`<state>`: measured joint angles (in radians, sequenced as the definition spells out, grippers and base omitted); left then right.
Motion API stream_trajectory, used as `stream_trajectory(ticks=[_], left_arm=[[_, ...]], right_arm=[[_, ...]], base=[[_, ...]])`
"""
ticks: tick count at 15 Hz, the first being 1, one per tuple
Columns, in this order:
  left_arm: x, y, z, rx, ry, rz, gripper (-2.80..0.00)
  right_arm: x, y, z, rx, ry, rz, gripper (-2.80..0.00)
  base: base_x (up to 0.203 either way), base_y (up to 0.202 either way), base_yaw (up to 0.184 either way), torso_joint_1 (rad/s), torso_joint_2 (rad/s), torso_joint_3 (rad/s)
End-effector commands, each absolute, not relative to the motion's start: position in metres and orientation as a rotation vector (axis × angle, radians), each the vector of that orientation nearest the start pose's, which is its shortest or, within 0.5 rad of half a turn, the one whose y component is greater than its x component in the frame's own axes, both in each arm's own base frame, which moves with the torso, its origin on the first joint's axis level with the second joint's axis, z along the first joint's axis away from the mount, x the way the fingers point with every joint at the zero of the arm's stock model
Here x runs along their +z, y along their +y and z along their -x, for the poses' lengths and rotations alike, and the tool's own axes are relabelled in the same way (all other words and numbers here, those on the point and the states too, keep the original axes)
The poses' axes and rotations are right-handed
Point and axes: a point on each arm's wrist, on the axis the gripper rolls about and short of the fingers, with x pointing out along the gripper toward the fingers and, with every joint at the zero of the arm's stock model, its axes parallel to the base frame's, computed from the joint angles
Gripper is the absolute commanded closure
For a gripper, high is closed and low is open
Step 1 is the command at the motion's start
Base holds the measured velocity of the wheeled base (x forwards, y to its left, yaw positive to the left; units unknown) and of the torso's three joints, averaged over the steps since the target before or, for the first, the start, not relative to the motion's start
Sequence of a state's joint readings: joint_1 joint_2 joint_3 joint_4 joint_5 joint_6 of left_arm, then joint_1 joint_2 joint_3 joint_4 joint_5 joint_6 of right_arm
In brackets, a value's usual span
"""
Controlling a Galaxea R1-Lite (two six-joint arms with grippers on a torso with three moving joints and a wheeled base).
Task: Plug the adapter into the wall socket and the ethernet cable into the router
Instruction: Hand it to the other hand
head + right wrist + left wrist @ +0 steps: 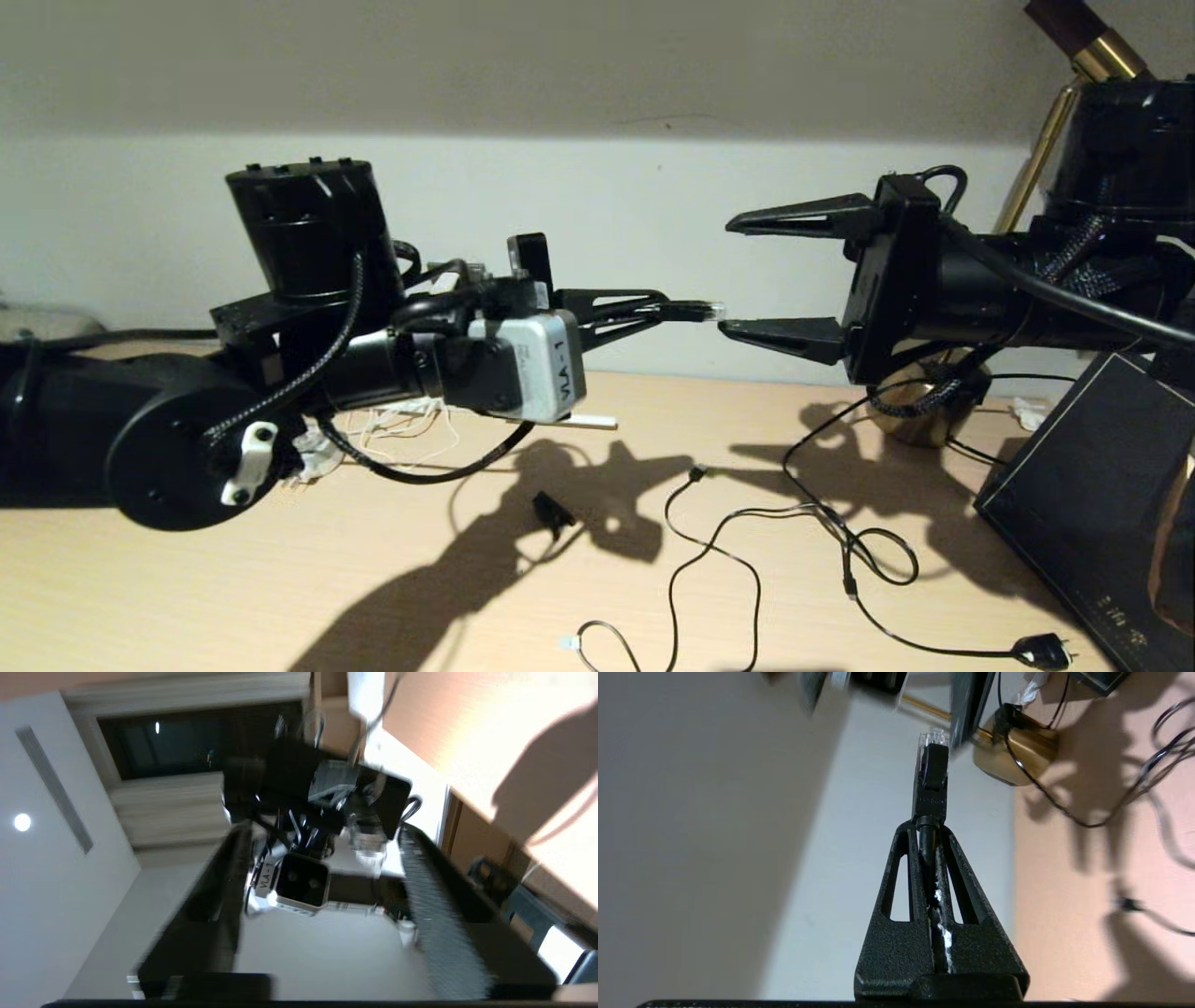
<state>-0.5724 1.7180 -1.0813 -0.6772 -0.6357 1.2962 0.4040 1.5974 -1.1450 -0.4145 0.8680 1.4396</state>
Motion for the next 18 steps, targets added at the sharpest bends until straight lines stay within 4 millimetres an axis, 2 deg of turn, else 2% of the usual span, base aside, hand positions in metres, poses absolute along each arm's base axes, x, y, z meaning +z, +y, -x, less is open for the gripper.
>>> stream_trajectory(ticks=[1, 3, 5, 6, 8, 12, 15, 17, 18], left_arm=[[0.263, -0.165, -0.266, -0.985, -0.701, -1.001, 0.00], [0.265, -0.145, -0.263, -0.976, -0.509, -0.762, 0.00], [0.263, -0.132, -0.254, -0.918, -0.290, -0.462, 0.00], [0.260, -0.128, -0.250, -0.881, -0.199, -0.322, 0.00], [0.251, -0.121, -0.245, -0.787, -0.040, -0.068, 0.00], [0.219, -0.112, -0.229, -0.700, 0.197, 0.165, 0.00], [0.199, -0.104, -0.213, -0.667, 0.326, 0.202, 0.00], [0.200, -0.107, -0.200, -0.697, 0.310, 0.156, 0.00], [0.202, -0.111, -0.195, -0.723, 0.264, 0.056, 0.00]], right_arm=[[0.291, 0.103, -0.253, 0.961, 0.834, -1.220, -2.80], [0.275, 0.074, -0.239, 0.866, 0.666, -1.070, -2.80], [0.244, 0.054, -0.219, 0.713, 0.538, -0.867, -2.80], [0.230, 0.047, -0.207, 0.627, 0.485, -0.754, -0.07], [0.214, 0.036, -0.172, 0.479, 0.378, -0.566, 0.00], [0.212, 0.022, -0.097, 0.456, 0.182, -0.411, 0.00], [0.193, 0.012, -0.042, 0.372, 0.117, -0.283, 0.00], [0.186, 0.010, -0.029, 0.369, 0.125, -0.256, 0.00], [0.187, 0.010, -0.030, 0.398, 0.147, -0.264, 0.00]], base=[[0.000, 0.000, 0.000, 0.000, 0.00, 0.000], [0.000, 0.000, 0.000, 0.000, 0.00, 0.000], [0.000, 0.000, 0.000, 0.000, 0.00, 0.000], [0.000, 0.000, 0.000, 0.000, 0.00, 0.000], [0.000, 0.000, 0.000, 0.000, 0.00, 0.000], [0.000, 0.000, 0.000, 0.000, 0.00, 0.000], [0.000, 0.000, 0.000, 0.000, 0.00, 0.000], [0.000, 0.000, 0.000, 0.000, 0.00, 0.000], [0.000, 0.000, 0.000, 0.000, 0.00, 0.000]])
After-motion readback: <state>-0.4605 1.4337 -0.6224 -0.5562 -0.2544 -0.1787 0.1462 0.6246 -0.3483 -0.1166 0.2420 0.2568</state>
